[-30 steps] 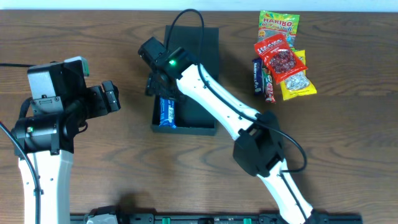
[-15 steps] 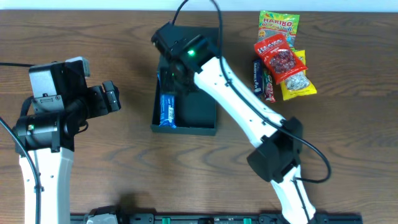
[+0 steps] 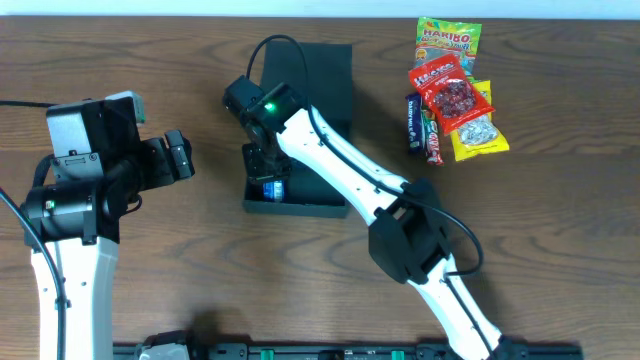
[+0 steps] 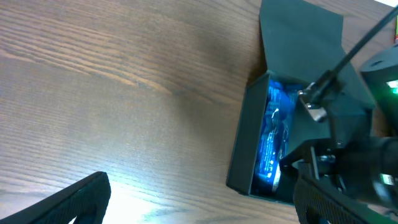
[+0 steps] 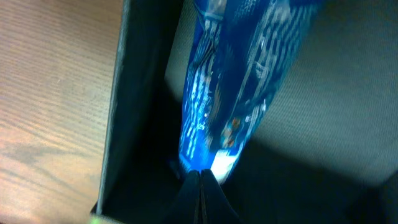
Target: Pack container
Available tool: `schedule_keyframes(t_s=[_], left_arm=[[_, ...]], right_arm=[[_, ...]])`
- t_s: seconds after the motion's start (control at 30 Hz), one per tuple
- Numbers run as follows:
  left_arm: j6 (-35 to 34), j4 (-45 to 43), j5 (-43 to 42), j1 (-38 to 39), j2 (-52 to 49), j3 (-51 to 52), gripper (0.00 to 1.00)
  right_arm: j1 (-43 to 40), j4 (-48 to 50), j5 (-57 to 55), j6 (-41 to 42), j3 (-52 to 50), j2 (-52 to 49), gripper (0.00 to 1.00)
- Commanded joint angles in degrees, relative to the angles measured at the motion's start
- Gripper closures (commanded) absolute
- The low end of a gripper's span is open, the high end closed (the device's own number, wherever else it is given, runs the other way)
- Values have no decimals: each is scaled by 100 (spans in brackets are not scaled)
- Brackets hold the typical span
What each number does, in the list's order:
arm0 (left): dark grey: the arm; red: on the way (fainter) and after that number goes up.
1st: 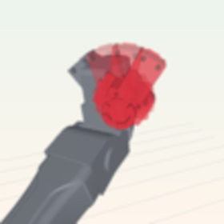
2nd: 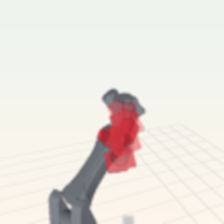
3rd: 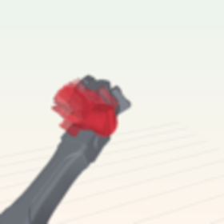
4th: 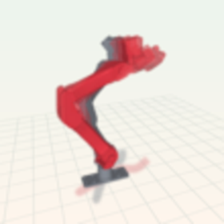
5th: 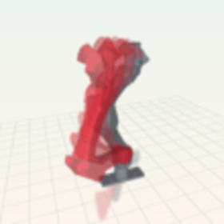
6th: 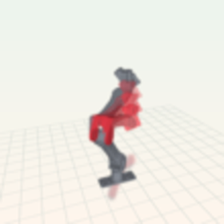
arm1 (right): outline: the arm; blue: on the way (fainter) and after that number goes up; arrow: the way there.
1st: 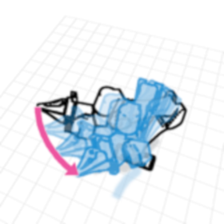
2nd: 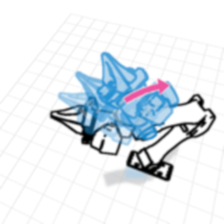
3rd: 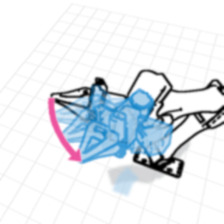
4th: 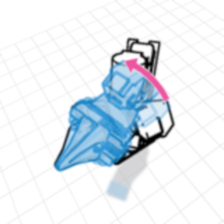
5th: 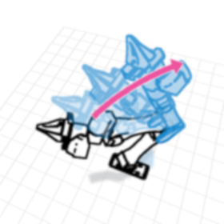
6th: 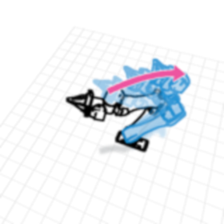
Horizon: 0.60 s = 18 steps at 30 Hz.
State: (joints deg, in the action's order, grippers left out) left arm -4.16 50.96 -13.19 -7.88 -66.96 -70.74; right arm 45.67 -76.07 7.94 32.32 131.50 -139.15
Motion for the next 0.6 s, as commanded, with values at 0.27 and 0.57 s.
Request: schedule_keyframes(t_s=[0.27, 0.57], left_arm=[[101, 20, -37, -37, -26, 50, 5], [101, 68, -37, -37, -26, 50, 5]], right_arm=[[-262, 859, -269, -210, 50, 205, 99], [-450, 1825, -1095, -111, 42, 116, 99]])
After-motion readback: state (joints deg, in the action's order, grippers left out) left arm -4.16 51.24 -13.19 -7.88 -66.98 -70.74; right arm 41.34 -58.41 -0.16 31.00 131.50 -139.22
